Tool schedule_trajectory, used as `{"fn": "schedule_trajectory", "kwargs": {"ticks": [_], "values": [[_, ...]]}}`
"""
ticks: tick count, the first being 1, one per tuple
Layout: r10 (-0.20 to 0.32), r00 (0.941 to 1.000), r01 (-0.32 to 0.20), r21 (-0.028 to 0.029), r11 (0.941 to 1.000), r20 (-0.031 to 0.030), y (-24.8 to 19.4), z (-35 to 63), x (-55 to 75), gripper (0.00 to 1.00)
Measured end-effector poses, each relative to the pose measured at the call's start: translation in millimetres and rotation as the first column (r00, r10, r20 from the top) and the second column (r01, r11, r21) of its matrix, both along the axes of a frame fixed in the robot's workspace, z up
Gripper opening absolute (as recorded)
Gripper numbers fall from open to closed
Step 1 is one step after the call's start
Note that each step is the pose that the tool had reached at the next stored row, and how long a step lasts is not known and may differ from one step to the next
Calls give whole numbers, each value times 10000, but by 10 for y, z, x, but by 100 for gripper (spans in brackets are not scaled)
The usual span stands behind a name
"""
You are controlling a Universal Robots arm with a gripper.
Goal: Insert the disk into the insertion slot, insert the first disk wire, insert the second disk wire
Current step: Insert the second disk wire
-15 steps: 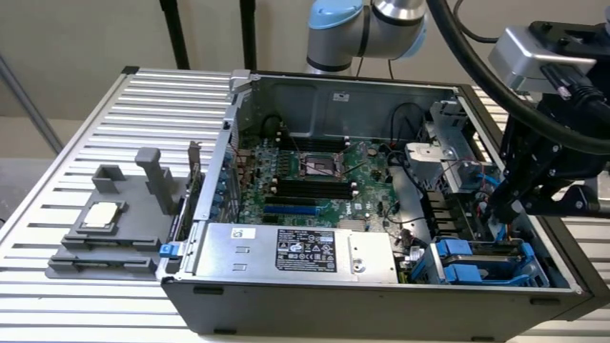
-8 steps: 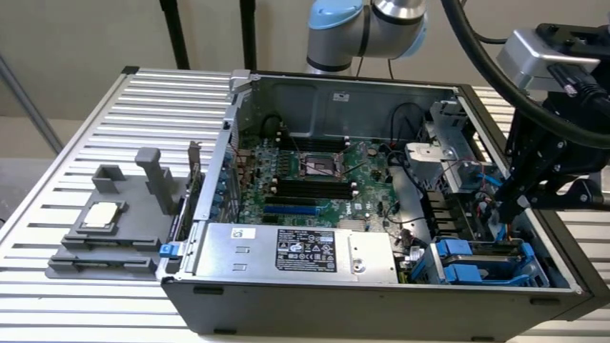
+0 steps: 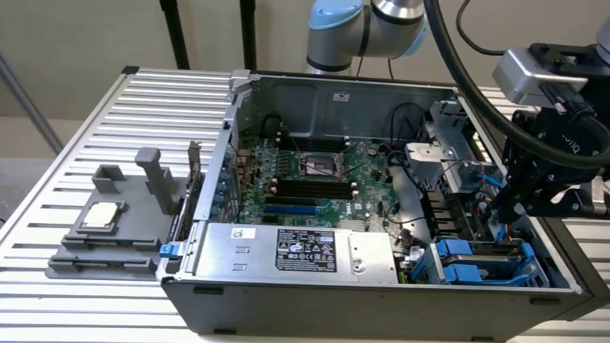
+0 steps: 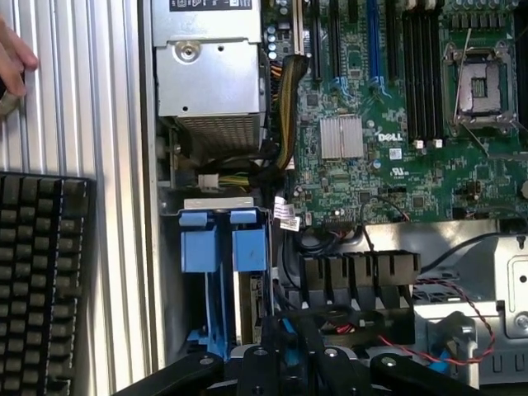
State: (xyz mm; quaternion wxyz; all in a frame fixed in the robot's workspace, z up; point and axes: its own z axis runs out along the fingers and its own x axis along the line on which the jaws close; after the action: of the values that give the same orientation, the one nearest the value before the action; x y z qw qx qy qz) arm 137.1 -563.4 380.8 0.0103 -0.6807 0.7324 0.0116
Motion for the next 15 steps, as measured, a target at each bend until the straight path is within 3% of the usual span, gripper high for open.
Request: {"fn": "schedule_trajectory", "kwargs": {"ticks": [4, 10, 12, 13, 15], "values": [[2, 10000, -2, -41, 10000, -1, 17, -48, 5, 24], [1, 10000, -2, -160, 9999, -21, 33, -56, 14, 24], [1, 10000, -2, -204, 9998, -30, 34, -56, 15, 22], [1, 10000, -2, -225, 9997, -34, 34, -55, 16, 16], [0, 10000, -1, -248, 9997, -40, 34, -56, 17, 16]]}}
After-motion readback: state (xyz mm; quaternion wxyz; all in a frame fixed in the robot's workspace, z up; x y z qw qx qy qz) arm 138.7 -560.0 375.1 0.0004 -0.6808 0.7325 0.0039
